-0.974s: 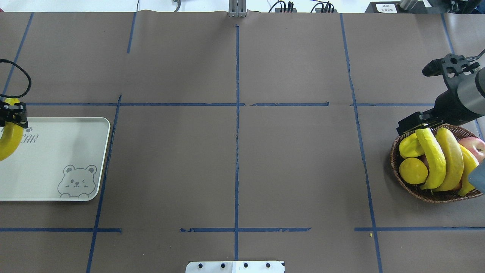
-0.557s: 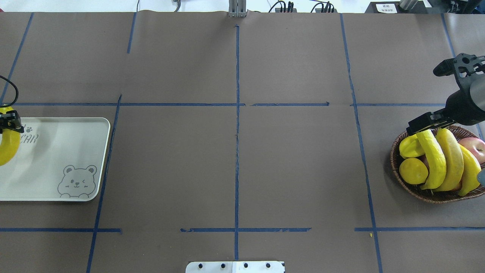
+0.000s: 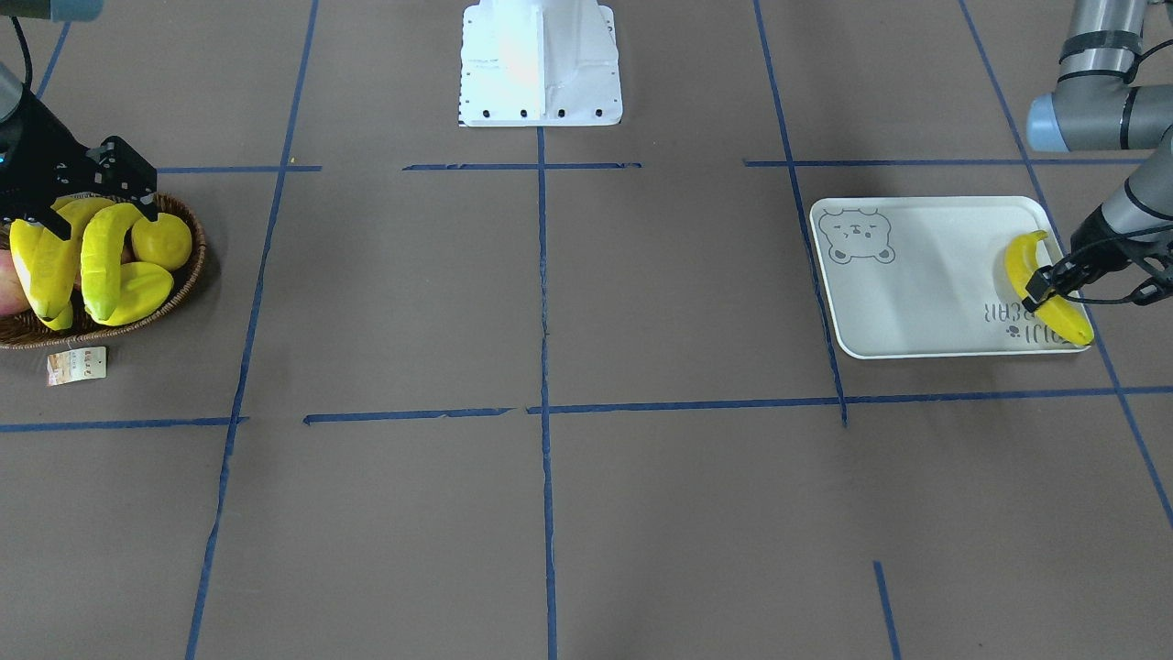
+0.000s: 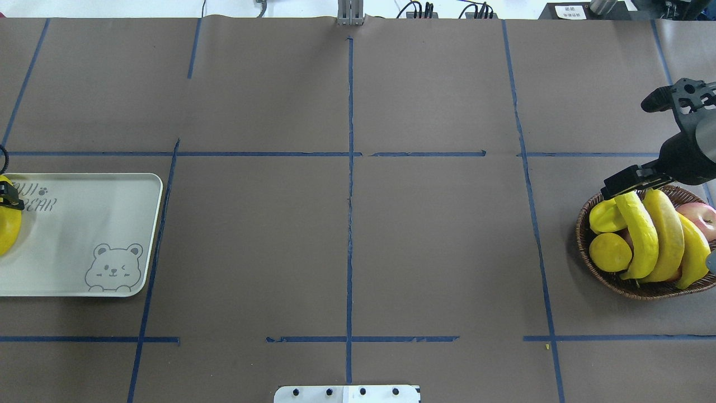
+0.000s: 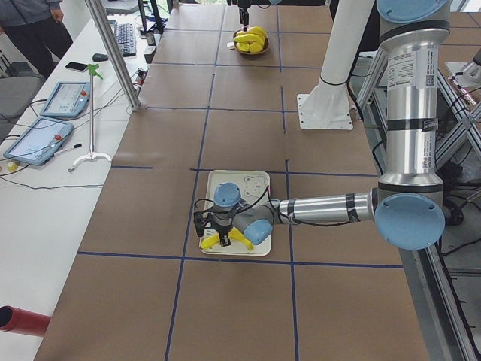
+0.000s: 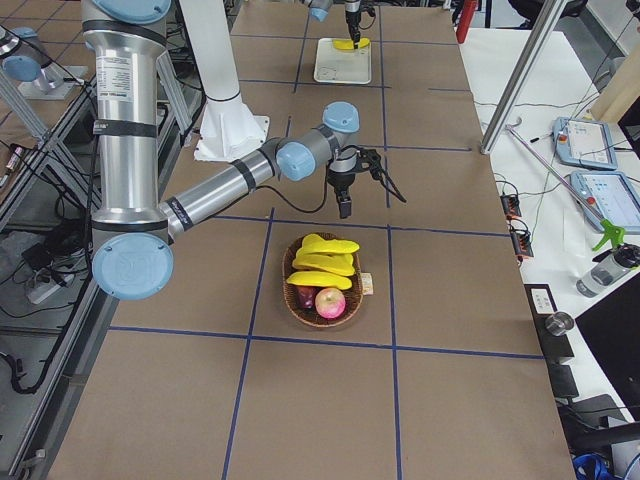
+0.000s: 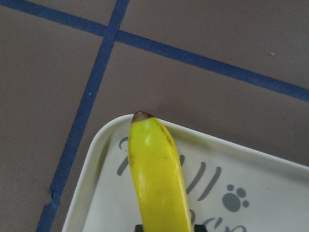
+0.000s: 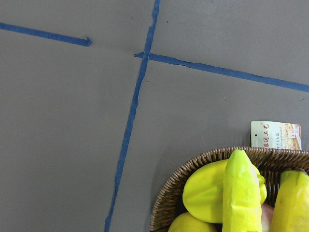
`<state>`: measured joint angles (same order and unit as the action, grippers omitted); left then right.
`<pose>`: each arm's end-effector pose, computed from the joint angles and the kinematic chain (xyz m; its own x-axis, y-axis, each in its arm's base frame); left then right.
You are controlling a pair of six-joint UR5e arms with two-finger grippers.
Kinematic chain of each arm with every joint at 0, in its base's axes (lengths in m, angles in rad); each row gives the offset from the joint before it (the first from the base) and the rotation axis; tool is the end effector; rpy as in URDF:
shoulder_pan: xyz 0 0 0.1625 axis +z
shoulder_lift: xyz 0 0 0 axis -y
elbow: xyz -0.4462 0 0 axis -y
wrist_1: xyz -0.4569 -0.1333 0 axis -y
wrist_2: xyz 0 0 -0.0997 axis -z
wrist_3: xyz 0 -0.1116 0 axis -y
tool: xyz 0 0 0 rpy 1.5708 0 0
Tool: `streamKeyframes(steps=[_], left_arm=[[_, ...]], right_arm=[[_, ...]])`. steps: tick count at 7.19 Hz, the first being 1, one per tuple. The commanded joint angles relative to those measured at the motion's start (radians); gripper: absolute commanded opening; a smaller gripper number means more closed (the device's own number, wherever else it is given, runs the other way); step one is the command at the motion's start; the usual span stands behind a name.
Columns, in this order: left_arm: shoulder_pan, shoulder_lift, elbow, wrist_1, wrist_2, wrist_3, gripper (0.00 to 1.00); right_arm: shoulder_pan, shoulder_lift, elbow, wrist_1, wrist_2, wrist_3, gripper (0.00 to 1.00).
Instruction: Transfer all bananas from basket to plate
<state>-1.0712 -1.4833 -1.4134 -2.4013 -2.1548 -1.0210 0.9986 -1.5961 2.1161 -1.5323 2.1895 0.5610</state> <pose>0.1951 -0.5073 0.7403 0.6468 -0.2751 -0.7113 0.2913 0.9511 -0.1030 -0.2228 -0.4726 0.4058 0.6833 -0.2130 0.6984 0.1130 0.9758 0.1870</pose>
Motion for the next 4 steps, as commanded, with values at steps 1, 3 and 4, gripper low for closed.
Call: streamKeyframes(steps=[1,3,4], left_arm=[[-0.053,0.006,-0.047,-0.006,-0.121,0.004,1.0],[-0.113,0.004,-0.074,-0.001,-0.181,0.086,1.0],[-0.115,0.004,-0.076,0.004,-0.181,0.201,1.0]], right_arm=[[0.002,-0.007,0.007,0.001,-0.001,0.0,1.0],[0.002,-0.024,0.019,0.001,-0.002,0.002,1.0],[0.0,-0.045,0.022,0.006,-0.01,0.008,1.0]])
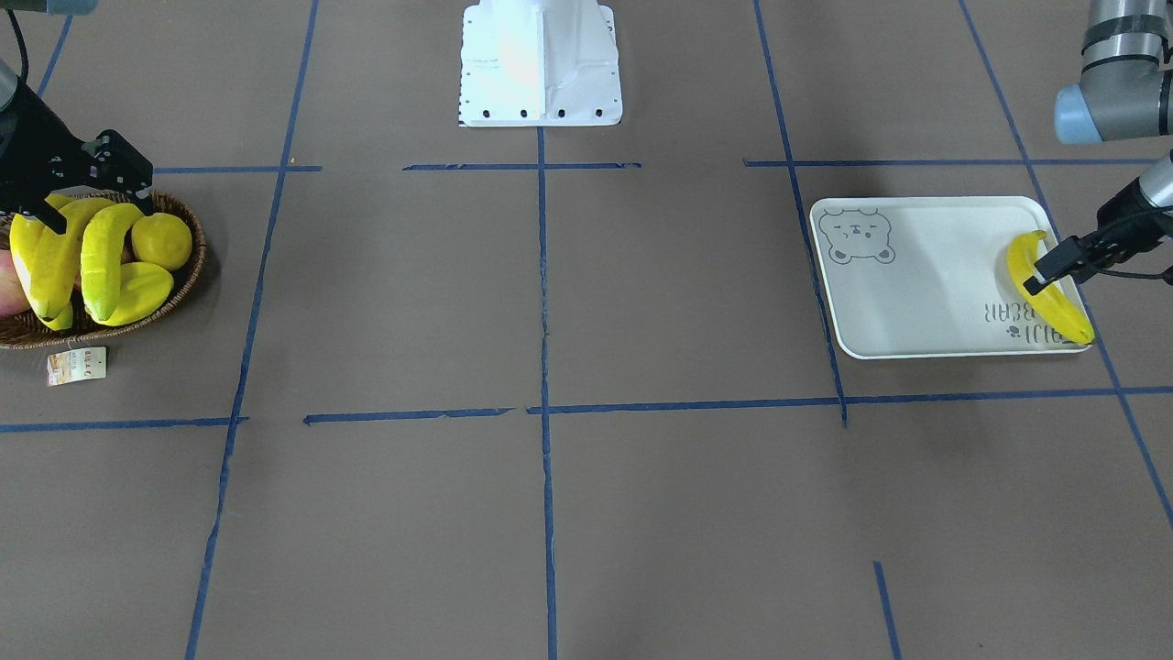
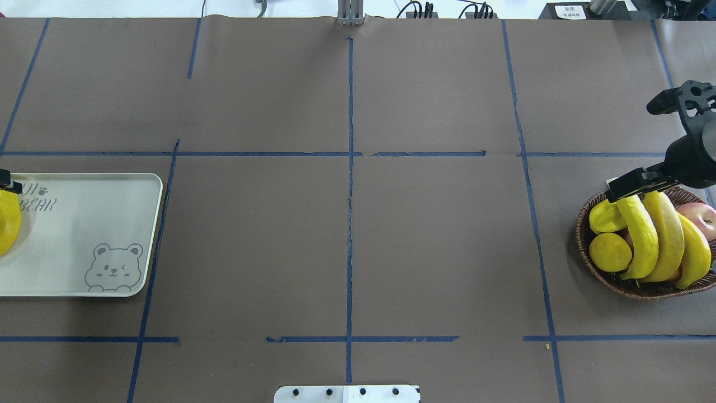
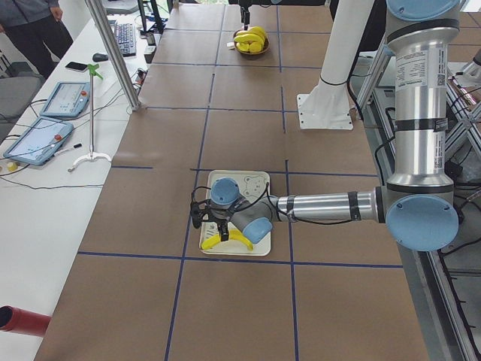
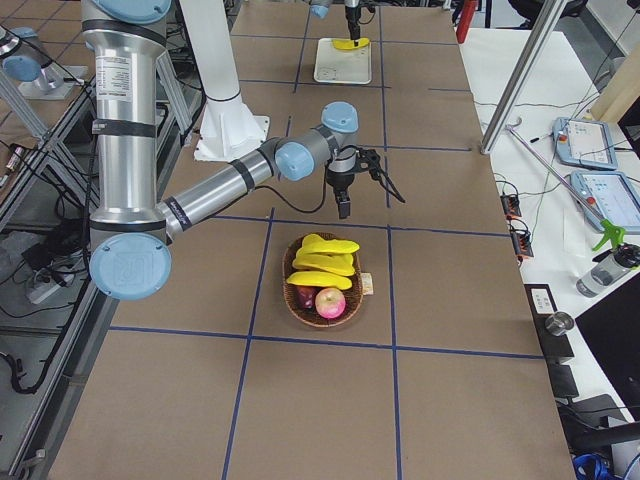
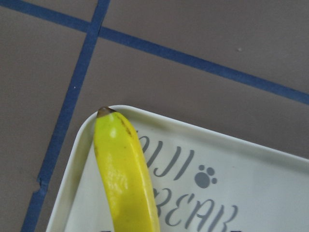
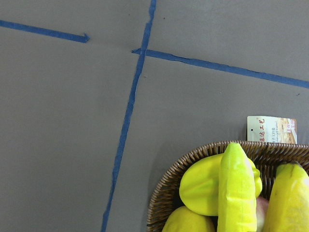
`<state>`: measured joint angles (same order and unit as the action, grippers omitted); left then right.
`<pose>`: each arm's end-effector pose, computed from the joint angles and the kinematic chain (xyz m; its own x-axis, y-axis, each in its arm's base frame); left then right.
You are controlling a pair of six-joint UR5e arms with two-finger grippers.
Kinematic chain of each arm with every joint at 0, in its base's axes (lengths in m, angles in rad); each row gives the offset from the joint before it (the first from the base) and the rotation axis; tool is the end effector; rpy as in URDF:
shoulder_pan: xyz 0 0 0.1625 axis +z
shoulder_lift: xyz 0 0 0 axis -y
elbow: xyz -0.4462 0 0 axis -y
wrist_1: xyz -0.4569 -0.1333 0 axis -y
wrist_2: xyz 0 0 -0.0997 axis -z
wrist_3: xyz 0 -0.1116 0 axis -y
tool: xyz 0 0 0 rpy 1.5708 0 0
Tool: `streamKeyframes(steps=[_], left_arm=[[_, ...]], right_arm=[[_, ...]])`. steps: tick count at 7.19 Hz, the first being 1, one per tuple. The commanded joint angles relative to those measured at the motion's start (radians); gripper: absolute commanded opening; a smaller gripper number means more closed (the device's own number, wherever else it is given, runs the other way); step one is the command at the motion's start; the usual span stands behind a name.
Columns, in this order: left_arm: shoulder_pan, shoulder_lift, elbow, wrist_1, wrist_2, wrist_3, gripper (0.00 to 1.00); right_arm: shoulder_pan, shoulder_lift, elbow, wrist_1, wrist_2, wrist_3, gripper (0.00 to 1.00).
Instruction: Transfer all bananas from basket to plate
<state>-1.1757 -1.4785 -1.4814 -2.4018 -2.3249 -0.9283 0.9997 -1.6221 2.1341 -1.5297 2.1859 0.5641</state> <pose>0.1541 -0.5174 0.6939 0.5531 -0.1915 -0.8108 0.2273 0.9710 -0.0743 -0.2167 -0.4648 0.4094 0.6881 -0.2059 0.6958 0.1089 0.9774 0.1814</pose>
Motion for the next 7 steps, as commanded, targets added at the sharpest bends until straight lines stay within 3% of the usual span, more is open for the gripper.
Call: streamKeyframes(steps=[1,3,4,5,7], left_arm=[[-0.007,-0.008,-0.035,0.038,-0.013,0.13,1.0],[-0.006,-0.016,-0.15,0.174,-0.011,0.132,1.0],[-0.005,-0.014,-0.164,0.18,-0.008,0.131,1.0],[-0.005,-0.014,-0.165,0.181,-0.007,0.131,1.0],[-0.005,-0.014,-0.165,0.181,-0.004,0.132,1.0]], right_arm=[[-0.001,-0.068,0.019,0.047,-0.008,0.008,1.0],[-0.006,-0.247,-0.005,0.333,-0.049,0.104,0.99],[-0.059,-0.248,-0.025,0.391,-0.069,0.208,0.98],[-0.157,-0.246,-0.026,0.395,-0.178,0.239,0.92],[-0.184,-0.248,-0.043,0.393,-0.199,0.258,0.82]])
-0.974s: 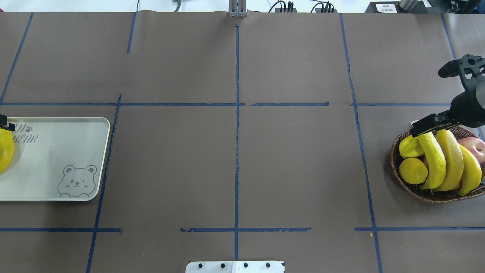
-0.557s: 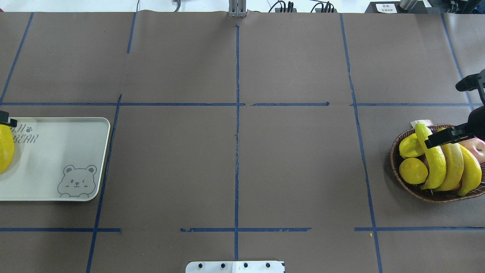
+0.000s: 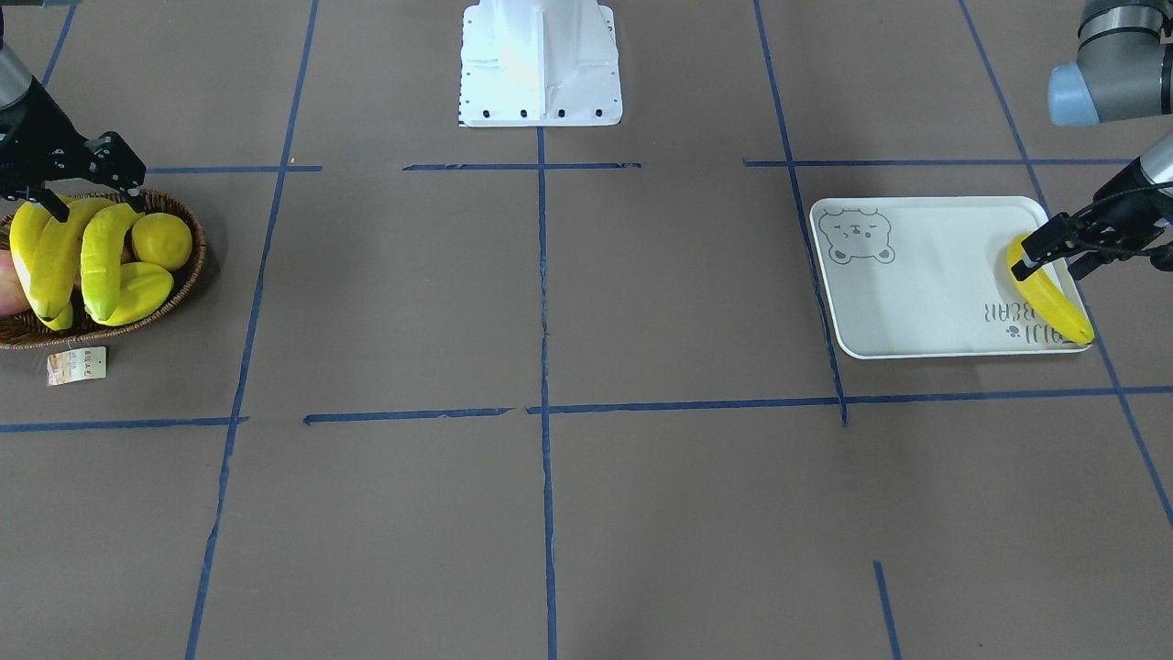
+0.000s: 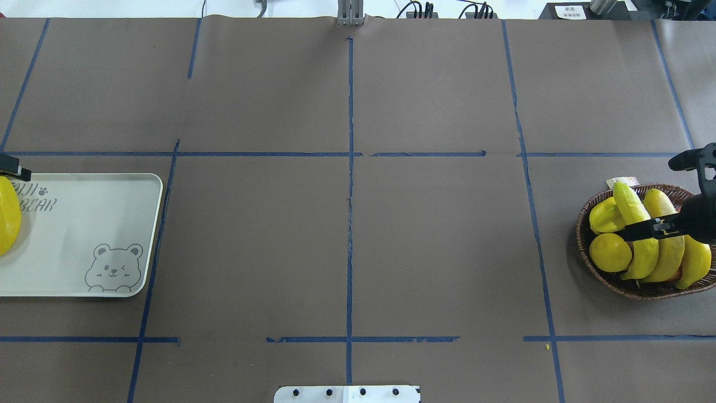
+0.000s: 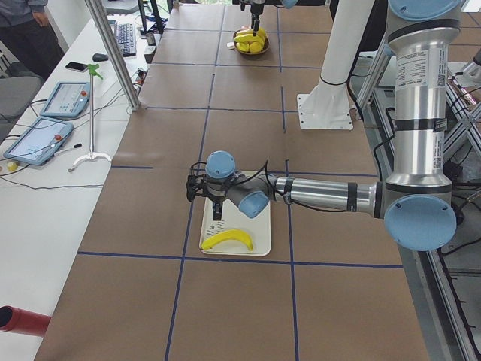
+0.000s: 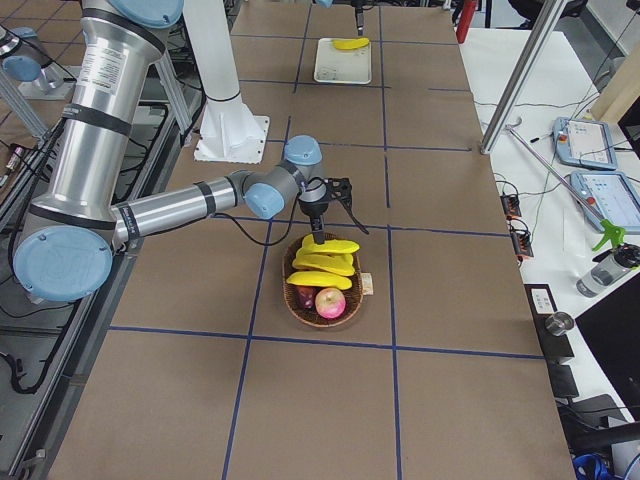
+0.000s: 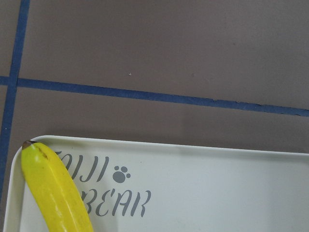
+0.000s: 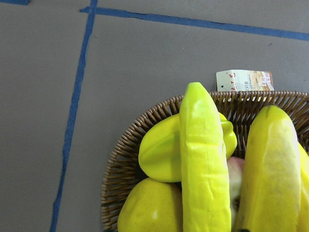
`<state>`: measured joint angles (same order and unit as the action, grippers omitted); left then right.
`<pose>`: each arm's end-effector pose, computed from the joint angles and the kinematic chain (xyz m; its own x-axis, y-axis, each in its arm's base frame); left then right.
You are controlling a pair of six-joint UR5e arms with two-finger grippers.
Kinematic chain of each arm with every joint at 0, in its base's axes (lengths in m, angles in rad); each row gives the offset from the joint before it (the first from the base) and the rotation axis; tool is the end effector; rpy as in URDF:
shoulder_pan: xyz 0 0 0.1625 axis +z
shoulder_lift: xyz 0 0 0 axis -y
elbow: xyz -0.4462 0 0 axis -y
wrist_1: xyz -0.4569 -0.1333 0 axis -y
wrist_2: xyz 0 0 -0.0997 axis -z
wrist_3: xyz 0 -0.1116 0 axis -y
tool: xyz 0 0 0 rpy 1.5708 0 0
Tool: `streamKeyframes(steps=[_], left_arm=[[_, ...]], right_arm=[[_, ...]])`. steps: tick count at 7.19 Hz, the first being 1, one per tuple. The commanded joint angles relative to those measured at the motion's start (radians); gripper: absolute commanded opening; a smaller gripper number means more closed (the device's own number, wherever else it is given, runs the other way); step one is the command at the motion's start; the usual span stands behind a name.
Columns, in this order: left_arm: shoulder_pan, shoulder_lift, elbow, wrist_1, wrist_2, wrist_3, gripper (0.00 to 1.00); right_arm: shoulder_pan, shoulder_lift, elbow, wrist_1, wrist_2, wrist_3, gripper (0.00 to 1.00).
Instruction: Transfer all bananas from basket to plate
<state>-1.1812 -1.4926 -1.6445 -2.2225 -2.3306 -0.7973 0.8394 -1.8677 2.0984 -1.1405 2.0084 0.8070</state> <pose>0.1568 -0.5306 0.6138 0.5751 -0.0672 -0.8153 0.1553 0.9875 0.0281 -0.2399 -0.3961 0.5033 0.7269 -0.1281 0.6747 0.0033 0.9831 0.1830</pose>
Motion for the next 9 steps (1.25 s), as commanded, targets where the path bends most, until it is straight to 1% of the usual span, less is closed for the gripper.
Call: streamKeyframes(steps=[1,2,3,4,6,8,9], left_arm=[[0.0,0.003,-0.001,0.001,0.004,0.001,1.0],[0.0,0.003,-0.001,0.001,0.005,0.001,1.0],[0.0,0.003,0.0,0.001,0.005,0.001,1.0],[0.0,0.005,0.0,0.001,0.005,0.001,1.0],[0.0,0.005,0.0,0.001,0.005,0.001,1.0],[0.002,0.006,0.0,0.001,0.005,0.001,1.0],[0.0,0.006,0.0,0.001,0.005,0.001,1.0]], right_arm=[[-0.028,-0.002,-0.018,0.004,-0.023,0.008,0.81],[-0.028,-0.007,-0.021,0.002,-0.025,0.007,0.79],[-0.036,-0.002,-0.047,0.002,-0.026,0.0,0.77],[-0.036,-0.001,-0.058,0.002,-0.026,-0.006,0.77],[-0.042,0.01,-0.078,0.002,-0.026,-0.008,0.7],[-0.045,0.021,-0.09,0.002,-0.025,-0.008,0.5],[-0.045,0.021,-0.09,0.002,-0.025,-0.008,0.45]])
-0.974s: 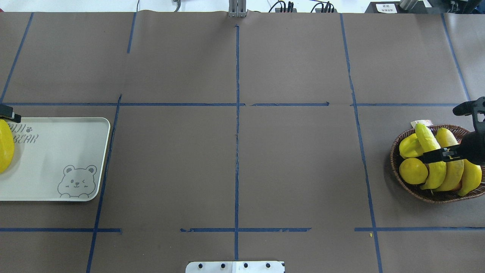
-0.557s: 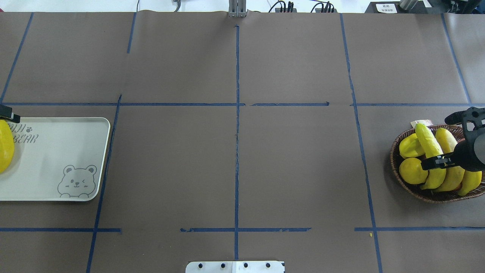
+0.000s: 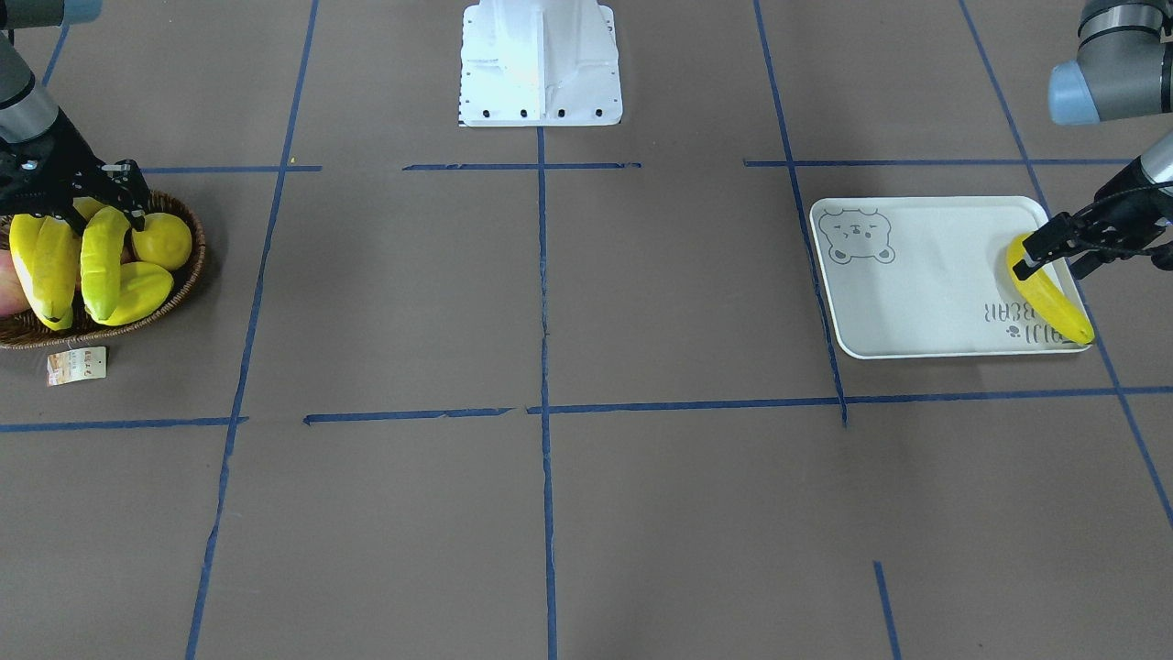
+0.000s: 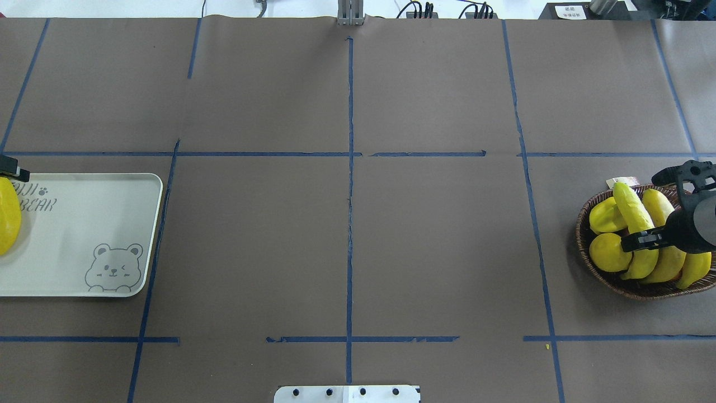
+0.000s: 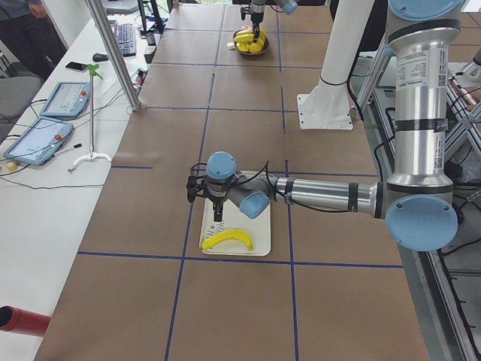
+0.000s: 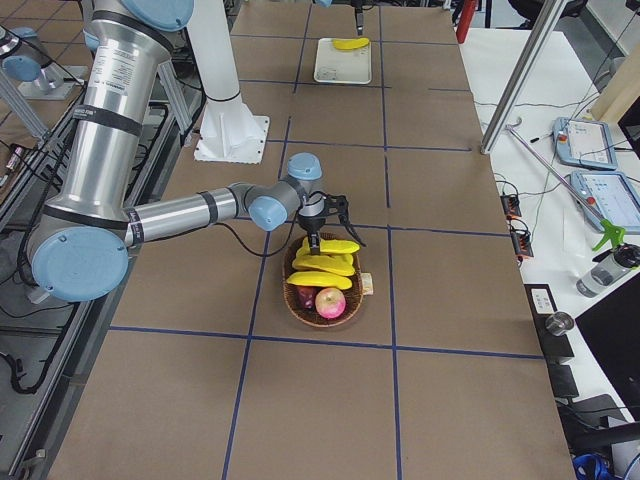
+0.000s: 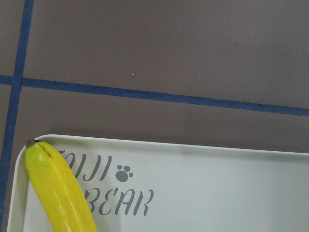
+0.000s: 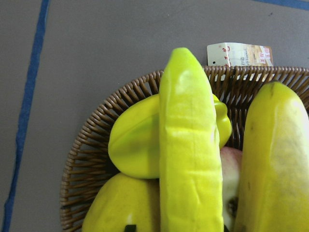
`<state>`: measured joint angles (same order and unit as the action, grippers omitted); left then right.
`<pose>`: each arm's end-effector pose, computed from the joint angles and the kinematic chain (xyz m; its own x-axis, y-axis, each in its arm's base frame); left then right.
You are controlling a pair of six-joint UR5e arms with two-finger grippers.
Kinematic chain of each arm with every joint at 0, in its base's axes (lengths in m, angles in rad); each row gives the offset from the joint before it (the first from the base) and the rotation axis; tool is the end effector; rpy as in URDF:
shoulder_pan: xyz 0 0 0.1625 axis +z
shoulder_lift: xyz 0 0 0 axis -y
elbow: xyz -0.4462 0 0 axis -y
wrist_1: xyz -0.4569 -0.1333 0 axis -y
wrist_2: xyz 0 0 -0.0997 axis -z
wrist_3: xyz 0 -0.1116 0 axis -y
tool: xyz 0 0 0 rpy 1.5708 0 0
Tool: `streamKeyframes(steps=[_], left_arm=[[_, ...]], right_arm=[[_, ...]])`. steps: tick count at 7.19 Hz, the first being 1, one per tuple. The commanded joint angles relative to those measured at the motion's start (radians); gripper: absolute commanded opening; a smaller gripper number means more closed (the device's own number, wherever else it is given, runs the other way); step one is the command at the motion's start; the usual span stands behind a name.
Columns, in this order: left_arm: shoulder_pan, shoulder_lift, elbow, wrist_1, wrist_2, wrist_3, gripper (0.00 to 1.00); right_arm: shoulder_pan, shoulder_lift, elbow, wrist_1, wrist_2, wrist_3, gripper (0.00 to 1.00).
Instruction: Transfer all bananas from basket to plate
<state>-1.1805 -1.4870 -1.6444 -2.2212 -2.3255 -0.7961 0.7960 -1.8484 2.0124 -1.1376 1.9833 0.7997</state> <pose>0.1559 -0.5285 0.6174 0.5804 -0.0714 -0.8112 0.1567 0.9873 0.0252 -0.2644 -0.3967 0.5455 0.7612 -0.1352 0.6343 0.0468 0.9869 0.1542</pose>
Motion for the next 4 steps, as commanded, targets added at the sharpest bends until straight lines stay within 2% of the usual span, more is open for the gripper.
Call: streamKeyframes(steps=[1,2,3,4], left_arm=[[-0.001,0.001,0.0,0.0,0.0,0.0,1.0],[-0.001,0.002,-0.002,0.0,0.0,0.0,1.0],[-0.001,0.001,-0.002,0.0,0.0,0.0,1.0],[-0.001,-0.001,-0.002,0.0,0.0,0.0,1.0]], right_arm=[[0.002,0.001,-0.001,0.002,0.002,-0.001,0.31],[0.003,0.001,0.002,0.004,0.002,-0.001,0.14],[0.006,0.001,0.012,0.004,0.006,-0.001,0.05],[0.023,0.001,0.041,0.001,0.02,-0.002,0.04]])
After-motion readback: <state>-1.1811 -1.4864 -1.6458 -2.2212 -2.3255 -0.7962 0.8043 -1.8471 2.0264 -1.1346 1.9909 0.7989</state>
